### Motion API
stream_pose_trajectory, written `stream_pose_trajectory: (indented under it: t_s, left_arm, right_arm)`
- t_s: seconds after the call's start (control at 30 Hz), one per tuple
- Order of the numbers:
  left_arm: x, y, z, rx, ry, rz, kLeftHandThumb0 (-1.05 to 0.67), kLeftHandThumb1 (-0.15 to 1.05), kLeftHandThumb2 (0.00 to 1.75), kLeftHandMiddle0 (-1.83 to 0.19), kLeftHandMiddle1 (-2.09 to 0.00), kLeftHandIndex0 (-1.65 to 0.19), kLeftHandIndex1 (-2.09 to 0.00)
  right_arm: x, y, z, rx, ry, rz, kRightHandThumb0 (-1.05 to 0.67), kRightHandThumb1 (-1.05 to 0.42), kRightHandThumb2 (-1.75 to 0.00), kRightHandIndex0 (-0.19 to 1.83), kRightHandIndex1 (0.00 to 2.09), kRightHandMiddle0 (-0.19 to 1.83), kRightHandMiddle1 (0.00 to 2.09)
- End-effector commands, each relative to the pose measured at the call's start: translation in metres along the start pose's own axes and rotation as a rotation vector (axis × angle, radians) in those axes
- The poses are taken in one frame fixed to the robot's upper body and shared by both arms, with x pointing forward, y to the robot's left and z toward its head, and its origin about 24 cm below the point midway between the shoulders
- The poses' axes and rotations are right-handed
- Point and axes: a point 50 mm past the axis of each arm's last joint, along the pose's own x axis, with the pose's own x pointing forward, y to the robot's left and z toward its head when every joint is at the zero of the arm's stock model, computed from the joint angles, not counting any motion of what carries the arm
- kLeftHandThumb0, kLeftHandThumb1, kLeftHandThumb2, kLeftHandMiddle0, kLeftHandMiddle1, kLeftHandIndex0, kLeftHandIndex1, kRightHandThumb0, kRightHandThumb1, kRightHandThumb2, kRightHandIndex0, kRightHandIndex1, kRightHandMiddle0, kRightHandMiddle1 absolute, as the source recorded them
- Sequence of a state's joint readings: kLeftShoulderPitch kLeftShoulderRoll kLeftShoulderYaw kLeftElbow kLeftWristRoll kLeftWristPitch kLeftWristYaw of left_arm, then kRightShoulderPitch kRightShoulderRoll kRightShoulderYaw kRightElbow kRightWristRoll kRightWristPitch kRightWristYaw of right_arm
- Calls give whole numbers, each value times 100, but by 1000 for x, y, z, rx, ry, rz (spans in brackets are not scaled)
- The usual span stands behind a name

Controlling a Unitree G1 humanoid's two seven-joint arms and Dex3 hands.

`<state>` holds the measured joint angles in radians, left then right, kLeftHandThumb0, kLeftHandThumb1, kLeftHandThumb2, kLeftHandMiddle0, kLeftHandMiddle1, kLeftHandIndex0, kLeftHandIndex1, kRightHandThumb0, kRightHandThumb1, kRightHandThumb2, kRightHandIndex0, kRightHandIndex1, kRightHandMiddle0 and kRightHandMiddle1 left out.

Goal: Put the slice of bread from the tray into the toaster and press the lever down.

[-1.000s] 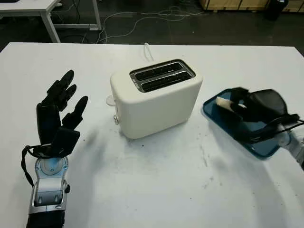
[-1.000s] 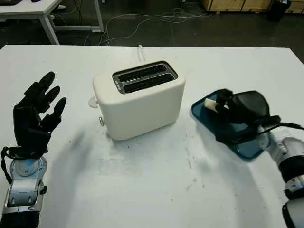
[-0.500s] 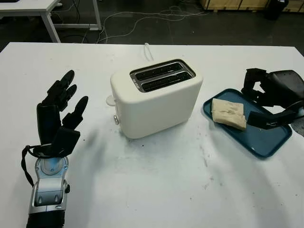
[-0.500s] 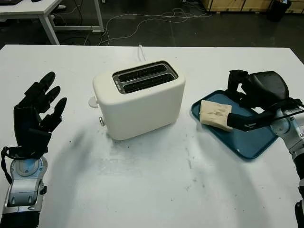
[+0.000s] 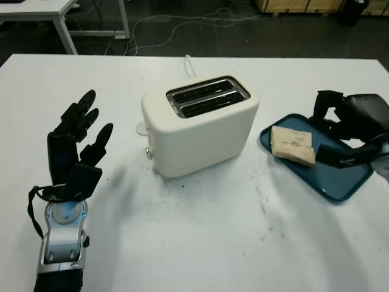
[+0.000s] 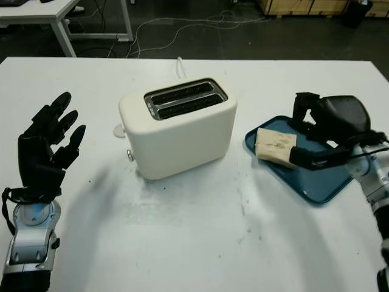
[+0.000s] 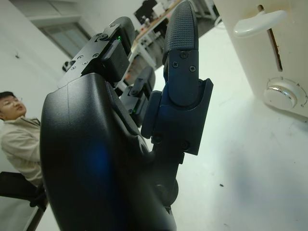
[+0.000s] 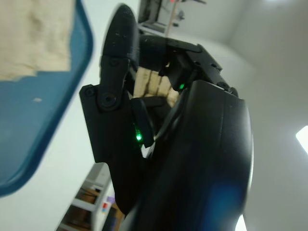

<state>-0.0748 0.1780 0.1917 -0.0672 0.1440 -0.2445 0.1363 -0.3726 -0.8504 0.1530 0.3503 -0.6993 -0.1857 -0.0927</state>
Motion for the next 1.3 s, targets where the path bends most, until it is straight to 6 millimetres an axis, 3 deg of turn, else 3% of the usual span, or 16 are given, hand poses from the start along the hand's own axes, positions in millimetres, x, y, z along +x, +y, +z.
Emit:
stream_pose_trajectory:
  t_s: [0.0, 0.1, 0.2, 0.3, 0.43, 0.5, 0.77, 1.27]
  left_arm:
    - [0, 1, 1, -1, -10, -4, -67, 92, 25, -58, 0, -49, 0]
    - [0, 1, 1, 3, -4, -7, -68, 92, 25, -58, 0, -49, 0]
    - [0, 1, 1, 9, -6, -3, -68, 92, 26, -59, 0, -49, 0]
    - [0, 1, 1, 22, -6, 0, -68, 92, 26, -60, -1, -49, 0]
    - [0, 1, 1, 14, -7, -1, -68, 92, 25, -60, -1, -49, 0]
    - [0, 1, 1, 13, -8, -4, -68, 92, 25, -59, 0, -49, 0]
    - [-1, 1, 0, 1, -4, -4, -68, 92, 25, -59, 0, -49, 0]
    - [-1, 1, 1, 8, -8, -7, -68, 92, 26, -59, 0, -49, 0]
  right_arm:
    - [-6, 8, 12, -29, 6, 19, -94, -92, -32, 2, 116, 24, 74]
    - [-11, 18, 26, -60, 21, 4, -99, -92, -29, 1, 66, 29, 18]
    - [-15, 27, 36, -86, 32, -18, -103, -92, -26, 11, 30, 31, 2]
    - [-17, 37, 44, -68, 47, -39, -104, -92, -30, 13, 13, 29, 1]
    - [-16, 48, 50, -45, 96, -35, -105, -92, -30, 12, 7, 27, 0]
    - [-16, 53, 51, -29, 119, -36, -105, -92, -21, 9, 4, 24, 0]
    - [-14, 68, 42, -139, 134, -90, -105, -92, -16, 11, 3, 25, 1]
    - [-15, 68, 36, -227, 113, -102, -97, -92, -17, 18, 4, 33, 3]
